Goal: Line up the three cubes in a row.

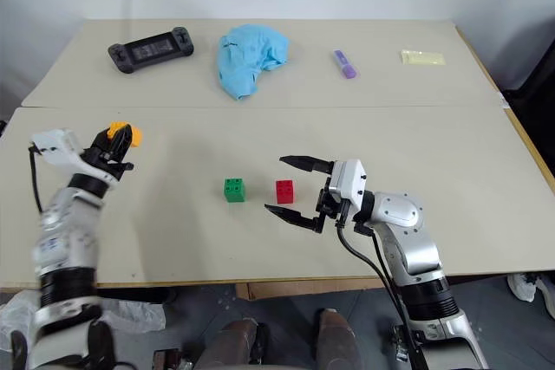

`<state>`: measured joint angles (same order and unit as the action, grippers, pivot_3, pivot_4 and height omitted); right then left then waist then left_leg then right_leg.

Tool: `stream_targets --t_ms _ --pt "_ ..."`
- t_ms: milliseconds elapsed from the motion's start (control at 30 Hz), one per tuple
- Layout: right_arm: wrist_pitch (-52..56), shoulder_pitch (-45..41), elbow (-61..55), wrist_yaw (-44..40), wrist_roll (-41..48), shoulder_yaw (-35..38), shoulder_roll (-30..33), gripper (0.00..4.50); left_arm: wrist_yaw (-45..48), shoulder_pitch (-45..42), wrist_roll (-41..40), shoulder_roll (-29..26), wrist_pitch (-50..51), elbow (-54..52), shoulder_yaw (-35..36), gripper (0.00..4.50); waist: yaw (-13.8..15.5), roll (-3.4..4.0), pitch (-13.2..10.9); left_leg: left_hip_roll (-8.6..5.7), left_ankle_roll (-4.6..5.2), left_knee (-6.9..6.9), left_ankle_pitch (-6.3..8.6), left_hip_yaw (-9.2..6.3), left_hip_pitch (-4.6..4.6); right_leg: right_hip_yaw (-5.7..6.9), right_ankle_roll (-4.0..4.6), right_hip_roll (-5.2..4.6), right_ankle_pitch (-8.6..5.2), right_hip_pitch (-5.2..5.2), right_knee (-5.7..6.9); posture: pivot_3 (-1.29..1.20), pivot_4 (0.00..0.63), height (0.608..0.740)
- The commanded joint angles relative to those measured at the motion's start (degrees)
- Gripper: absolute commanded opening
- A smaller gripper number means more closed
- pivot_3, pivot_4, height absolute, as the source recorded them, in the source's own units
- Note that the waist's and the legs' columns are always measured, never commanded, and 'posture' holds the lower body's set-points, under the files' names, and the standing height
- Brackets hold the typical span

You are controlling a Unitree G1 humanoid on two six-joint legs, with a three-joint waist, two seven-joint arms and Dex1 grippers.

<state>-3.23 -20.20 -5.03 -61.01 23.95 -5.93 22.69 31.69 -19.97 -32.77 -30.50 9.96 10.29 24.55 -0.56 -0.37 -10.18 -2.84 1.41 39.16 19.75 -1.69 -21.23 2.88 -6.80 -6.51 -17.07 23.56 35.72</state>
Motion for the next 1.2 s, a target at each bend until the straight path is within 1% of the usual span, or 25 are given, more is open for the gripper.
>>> stream_targets --t_ms 33,133,200,300,433,600,733,833,967,1033,1200 --pt "1.1 1.1 -3.8 0.3 1.2 1.7 1.8 4.5 22.7 2.8 -8.3 -8.4 6.3 -5.6 -2.0 1.49 0.0 0.07 0.0 0.02 0.0 -0.01 0.0 -0.01 0.0 -0.1 0.03 -0.01 -0.01 -0.03 -0.03 0.0 0.15 0.74" --pt "2.3 2.3 -5.3 0.2 1.7 1.9 3.1 4.5 28.5 1.6 -2.2 -13.8 3.8 2.5 -5.3 1.49 0.5 0.3 0.0 -0.04 0.01 -0.01 0.0 -0.1 0.05 -0.16 0.05 -0.05 -0.03 -0.13 -0.17 0.0 0.15 0.74" --pt "3.2 3.0 -6.3 0.1 2.0 2.3 4.1 4.5 36.2 -2.0 2.7 -16.2 -2.2 10.4 -9.6 1.49 0.7 0.31 0.0 -0.07 0.01 -0.01 -0.01 -0.11 0.08 -0.15 0.07 -0.03 -0.04 -0.13 -0.16 0.0 0.15 0.74" --pt "3.4 2.9 -6.5 0.5 1.7 2.8 4.8 4.5 44.6 -11.3 10.2 -15.6 -13.7 24.0 -16.0 1.49 1.2 0.25 0.0 -0.15 0.06 -0.01 -0.04 -0.13 0.02 0.02 0.07 0.05 -0.04 -0.09 -0.09 0.0 0.15 0.74" --pt "3.8 2.8 -7.0 1.0 1.7 3.0 4.9 4.5 53.3 -18.1 14.7 -13.7 -23.5 34.4 -20.5 1.49 0.7 0.24 0.0 -0.28 0.16 -0.02 -0.02 0.02 -0.02 0.16 0.0 0.09 0.0 0.02 0.12 0.0 0.15 0.74" --pt "4.1 4.4 -8.4 1.9 1.6 3.4 5.2 4.5 58.6 -23.1 17.5 -11.2 -29.2 42.7 -22.6 1.49 0.3 0.21 0.0 -0.33 0.26 -0.03 0.03 0.07 -0.07 0.17 -0.02 0.08 0.01 0.09 0.13 0.0 0.15 0.74" --pt "4.9 6.5 -10.1 2.8 1.8 3.7 5.7 4.5 58.9 -25.2 19.8 -10.1 -32.8 47.7 -24.0 1.49 0.5 0.21 0.0 -0.29 0.26 -0.01 0.03 0.07 -0.08 0.19 -0.02 0.09 0.01 0.1 0.14 0.0 0.15 0.74" --pt "5.2 7.3 -10.9 3.1 1.8 3.8 6.0 4.5 58.9 -26.2 20.4 -9.6 -33.9 50.1 -24.1 1.49 0.5 0.21 0.0 -0.32 0.3 0.02 0.01 0.09 -0.07 0.16 -0.05 0.06 0.02 0.08 0.16 0.0 0.15 0.74" --pt "5.3 7.3 -10.7 3.2 1.8 4.0 6.3 4.5 60.5 -26.9 20.2 -9.2 -31.6 51.7 -24.1 1.49 0.6 0.21 0.0 -0.33 0.32 0.03 -0.01 0.08 -0.06 0.16 -0.06 0.06 0.03 0.05 0.19 0.0 0.15 0.74" --pt "5.1 7.0 -10.3 3.0 1.7 4.2 6.5 4.5 60.3 -27.2 20.1 -9.3 -30.0 51.6 -24.0 2.23 0.6 0.21 0.0 -0.33 0.33 0.04 -0.02 0.08 -0.05 0.16 -0.06 0.06 0.03 0.05 0.2 0.0 0.15 0.74" --pt "4.6 6.1 -9.2 1.8 1.6 4.3 7.3 4.5 59.6 -25.8 18.3 -10.4 -30.7 48.6 -22.0 3.72 0.5 0.17 -0.1 -0.33 0.33 0.03 -0.02 0.07 -0.07 0.15 -0.06 0.05 0.03 0.08 0.2 0.0 0.15 0.74"
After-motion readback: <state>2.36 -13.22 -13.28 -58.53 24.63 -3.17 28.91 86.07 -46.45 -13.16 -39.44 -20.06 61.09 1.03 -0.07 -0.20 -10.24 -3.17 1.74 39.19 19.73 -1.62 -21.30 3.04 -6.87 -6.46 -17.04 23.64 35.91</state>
